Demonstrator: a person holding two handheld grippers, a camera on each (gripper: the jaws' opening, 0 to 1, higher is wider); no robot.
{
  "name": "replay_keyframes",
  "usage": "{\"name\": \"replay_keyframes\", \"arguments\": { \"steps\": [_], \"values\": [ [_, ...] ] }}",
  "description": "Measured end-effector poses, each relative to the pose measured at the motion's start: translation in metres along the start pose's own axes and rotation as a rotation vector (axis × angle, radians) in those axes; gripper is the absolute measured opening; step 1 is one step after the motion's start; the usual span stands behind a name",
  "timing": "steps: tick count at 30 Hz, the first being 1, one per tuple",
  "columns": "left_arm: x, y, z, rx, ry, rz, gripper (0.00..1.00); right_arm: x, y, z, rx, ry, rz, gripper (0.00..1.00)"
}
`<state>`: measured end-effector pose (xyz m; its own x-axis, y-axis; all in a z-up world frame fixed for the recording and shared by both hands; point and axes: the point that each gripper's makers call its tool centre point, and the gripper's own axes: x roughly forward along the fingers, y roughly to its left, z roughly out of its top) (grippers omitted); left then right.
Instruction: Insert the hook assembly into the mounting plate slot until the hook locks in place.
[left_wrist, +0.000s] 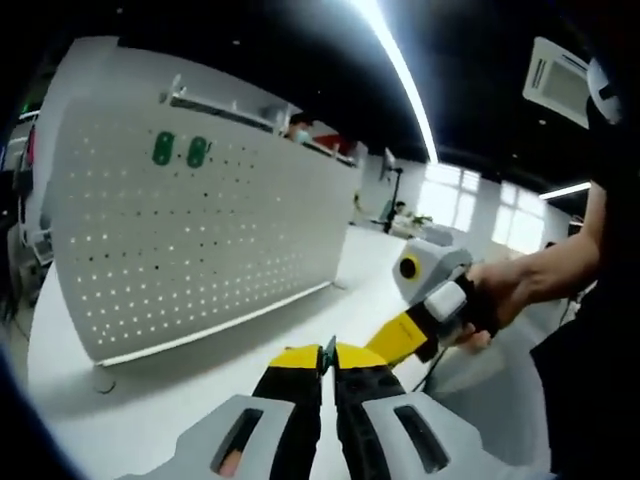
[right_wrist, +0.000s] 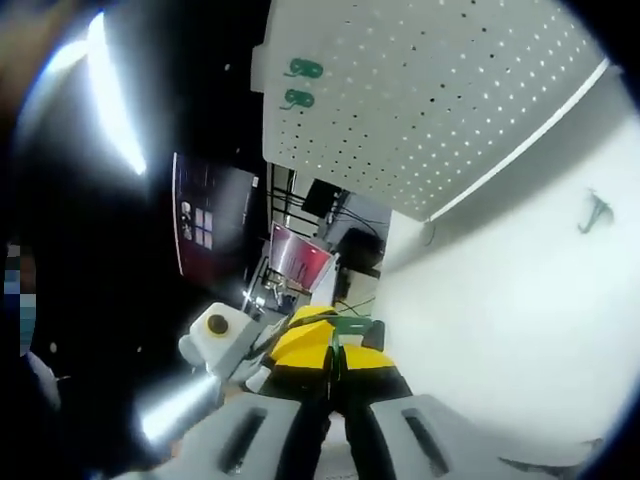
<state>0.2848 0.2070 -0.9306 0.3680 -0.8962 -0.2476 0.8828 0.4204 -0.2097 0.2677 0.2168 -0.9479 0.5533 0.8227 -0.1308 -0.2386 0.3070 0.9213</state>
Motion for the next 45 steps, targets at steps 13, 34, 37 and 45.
{"name": "replay_keyframes", "arguments": {
  "steps": [13,34,37,45],
  "values": [
    [-0.006,0.030,-0.013,-0.094,0.083,0.137,0.02,-0.007,0.001,0.026,-0.467,0.003,-0.179,0.04],
    [-0.017,0.038,-0.032,-0.587,0.100,0.234,0.01,0.014,0.005,-0.002,-1.044,0.158,-0.327,0.10],
    [-0.014,0.030,-0.032,-0.616,0.104,0.204,0.01,0.014,0.003,-0.003,-1.060,0.171,-0.329,0.10],
    [-0.009,0.016,-0.035,-0.683,0.105,0.148,0.01,0.013,-0.002,-0.005,-1.111,0.201,-0.341,0.08]
  ]
}}
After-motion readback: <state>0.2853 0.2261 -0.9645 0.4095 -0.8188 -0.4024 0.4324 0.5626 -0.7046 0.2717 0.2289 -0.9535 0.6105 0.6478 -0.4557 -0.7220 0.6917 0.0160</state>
